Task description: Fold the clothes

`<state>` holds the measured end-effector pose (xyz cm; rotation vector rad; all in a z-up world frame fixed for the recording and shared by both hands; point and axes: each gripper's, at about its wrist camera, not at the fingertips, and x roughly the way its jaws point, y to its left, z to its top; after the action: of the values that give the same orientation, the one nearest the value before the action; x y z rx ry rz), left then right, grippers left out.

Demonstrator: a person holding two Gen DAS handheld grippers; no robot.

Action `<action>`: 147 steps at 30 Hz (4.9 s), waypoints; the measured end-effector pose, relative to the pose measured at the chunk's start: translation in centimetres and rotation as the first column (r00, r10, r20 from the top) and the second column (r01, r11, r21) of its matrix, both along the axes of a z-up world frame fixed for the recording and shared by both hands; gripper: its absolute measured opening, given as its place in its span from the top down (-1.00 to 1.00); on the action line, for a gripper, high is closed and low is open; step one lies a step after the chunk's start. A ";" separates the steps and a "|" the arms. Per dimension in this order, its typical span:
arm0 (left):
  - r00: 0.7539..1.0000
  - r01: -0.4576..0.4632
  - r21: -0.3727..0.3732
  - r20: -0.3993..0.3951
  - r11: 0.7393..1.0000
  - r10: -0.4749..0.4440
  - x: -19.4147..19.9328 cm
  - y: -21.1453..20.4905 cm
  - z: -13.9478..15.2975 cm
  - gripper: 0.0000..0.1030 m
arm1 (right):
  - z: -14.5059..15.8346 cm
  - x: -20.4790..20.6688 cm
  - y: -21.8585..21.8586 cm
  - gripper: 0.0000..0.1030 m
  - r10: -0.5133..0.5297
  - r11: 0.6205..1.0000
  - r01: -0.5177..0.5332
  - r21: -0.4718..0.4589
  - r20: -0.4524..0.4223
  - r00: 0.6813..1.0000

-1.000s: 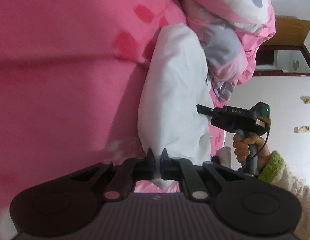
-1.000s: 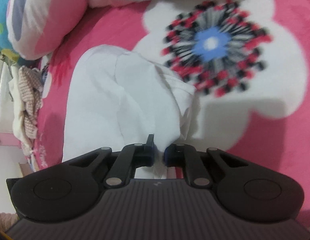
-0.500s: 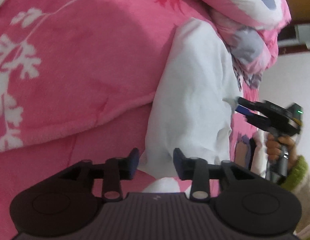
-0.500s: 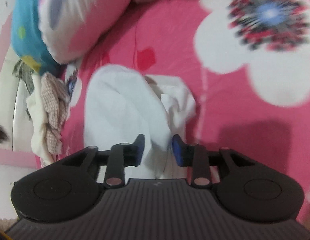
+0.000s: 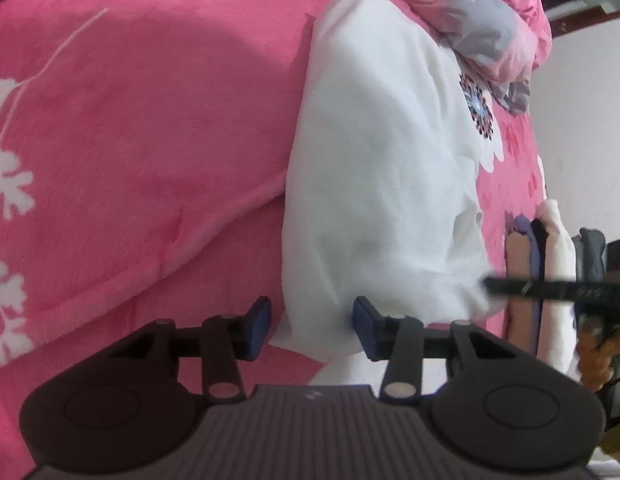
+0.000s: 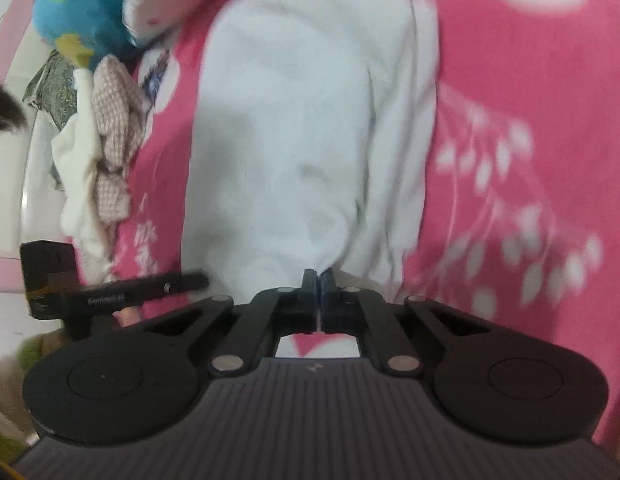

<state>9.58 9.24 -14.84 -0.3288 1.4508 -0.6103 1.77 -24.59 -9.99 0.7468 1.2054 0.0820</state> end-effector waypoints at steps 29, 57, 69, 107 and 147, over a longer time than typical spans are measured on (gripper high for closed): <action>0.908 0.258 0.101 0.314 0.961 -0.277 -1.0 -4.6 4.7 0.14 | 0.7 -0.2 -4.7 0.55 -0.262 0.940 0.292 -0.179 0.175 0.949; 0.839 0.342 0.256 0.351 0.904 -0.417 -2.8 -7.9 2.3 0.10 | -4.6 8.5 -8.3 0.92 -0.173 0.895 0.270 -0.356 0.281 0.944; 0.842 0.348 0.247 0.342 0.905 -0.417 -2.5 -8.1 2.5 -0.01 | 0.0 4.7 1.1 0.98 0.462 0.825 -0.279 -0.491 0.303 0.834; 0.816 0.393 0.242 0.353 0.887 -0.458 -1.9 -7.2 4.1 -0.28 | 1.2 -2.0 4.6 0.85 0.463 0.811 -0.356 -0.463 0.138 0.875; 0.853 0.273 0.288 0.370 0.918 -0.369 -3.3 -6.6 0.9 -0.43 | -6.3 19.9 3.5 0.80 0.120 0.984 -0.072 -0.162 0.306 0.944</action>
<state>6.29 2.69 -13.89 0.2280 1.1457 -0.7275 21.68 -21.10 -16.27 0.5195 0.9298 0.1838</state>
